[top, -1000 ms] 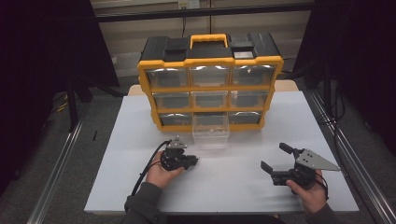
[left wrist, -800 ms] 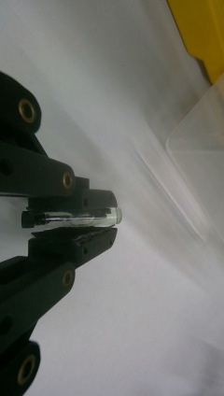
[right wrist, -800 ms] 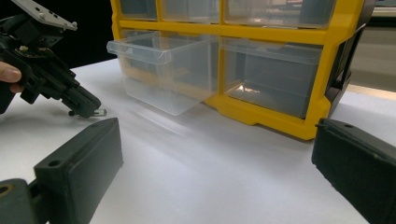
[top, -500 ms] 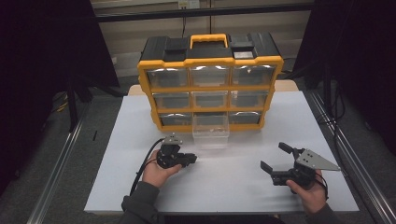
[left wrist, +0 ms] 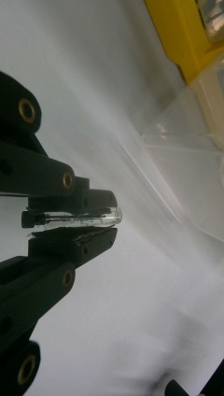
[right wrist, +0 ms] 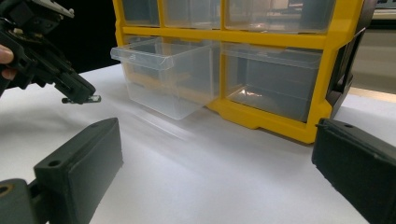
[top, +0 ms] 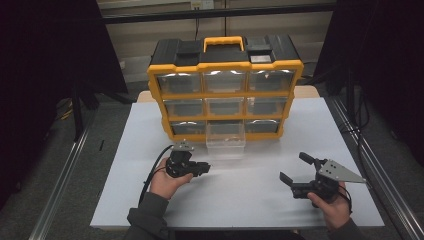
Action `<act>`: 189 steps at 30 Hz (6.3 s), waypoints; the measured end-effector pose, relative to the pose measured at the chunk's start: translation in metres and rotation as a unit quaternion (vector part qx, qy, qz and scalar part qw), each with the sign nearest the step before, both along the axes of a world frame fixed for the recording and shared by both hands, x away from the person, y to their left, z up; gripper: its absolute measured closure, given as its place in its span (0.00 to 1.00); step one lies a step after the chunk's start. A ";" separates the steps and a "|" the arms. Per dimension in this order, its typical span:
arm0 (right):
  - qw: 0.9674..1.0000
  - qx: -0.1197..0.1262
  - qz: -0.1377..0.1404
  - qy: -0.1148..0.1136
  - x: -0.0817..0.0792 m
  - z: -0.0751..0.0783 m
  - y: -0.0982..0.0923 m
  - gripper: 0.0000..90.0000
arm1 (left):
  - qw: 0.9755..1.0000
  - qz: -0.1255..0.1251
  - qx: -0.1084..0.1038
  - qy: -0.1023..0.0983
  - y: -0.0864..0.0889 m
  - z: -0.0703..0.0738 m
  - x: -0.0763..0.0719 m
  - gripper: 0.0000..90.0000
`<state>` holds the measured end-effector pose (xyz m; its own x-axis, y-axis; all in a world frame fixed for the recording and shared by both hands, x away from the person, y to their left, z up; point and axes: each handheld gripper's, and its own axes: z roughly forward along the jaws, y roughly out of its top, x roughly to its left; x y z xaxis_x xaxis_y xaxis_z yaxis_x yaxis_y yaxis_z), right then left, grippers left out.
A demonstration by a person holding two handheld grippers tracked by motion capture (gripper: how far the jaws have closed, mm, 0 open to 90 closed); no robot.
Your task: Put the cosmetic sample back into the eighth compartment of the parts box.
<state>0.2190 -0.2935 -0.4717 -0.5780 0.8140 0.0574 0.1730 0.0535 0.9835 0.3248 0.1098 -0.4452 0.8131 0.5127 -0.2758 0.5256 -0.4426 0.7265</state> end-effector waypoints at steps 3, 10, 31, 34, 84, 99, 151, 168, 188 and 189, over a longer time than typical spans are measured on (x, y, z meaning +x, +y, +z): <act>1.000 -0.001 0.000 0.000 0.000 0.000 -0.001 0.01 | 1.000 -0.002 -0.002 0.001 -0.002 0.008 0.000 0.90; 1.000 0.000 0.000 0.000 0.000 0.000 -0.001 0.01 | 1.000 0.000 -0.007 0.000 -0.003 0.018 0.002 0.90; 1.000 0.000 -0.005 0.000 0.000 0.001 -0.003 0.01 | 1.000 -0.012 -0.005 0.006 -0.007 0.046 0.008 0.90; 1.000 -0.002 -0.005 0.002 -0.001 0.000 -0.003 0.01 | 1.000 -0.014 0.001 0.004 -0.009 0.049 0.009 0.90; 1.000 0.001 -0.008 0.006 0.000 -0.001 -0.004 0.01 | 1.000 -0.028 0.002 0.009 -0.025 0.092 0.029 0.90; 1.000 0.001 -0.009 0.004 -0.001 0.000 -0.004 0.02 | 1.000 -0.017 0.001 -0.002 -0.029 0.095 0.039 0.90; 1.000 0.005 -0.008 0.000 -0.001 0.001 -0.006 0.02 | 0.999 0.006 0.026 -0.040 -0.049 0.091 0.064 0.90; 1.000 0.006 -0.008 -0.001 -0.002 0.001 -0.006 0.02 | 0.998 0.012 0.035 -0.044 -0.054 0.083 0.069 0.90; 1.000 0.007 -0.008 0.000 -0.002 0.001 -0.006 0.02 | 0.999 0.007 0.033 -0.042 -0.062 0.075 0.072 0.90; 1.000 0.007 -0.008 -0.001 -0.002 0.001 -0.007 0.02 | 0.999 0.006 0.035 -0.040 -0.062 0.075 0.072 0.90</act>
<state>0.2171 -0.3000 -0.4704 -0.5650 0.8223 0.0671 0.1714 0.0374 0.9845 0.3969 0.0479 -0.3700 0.8248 0.5384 -0.1727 0.4721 -0.4878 0.7343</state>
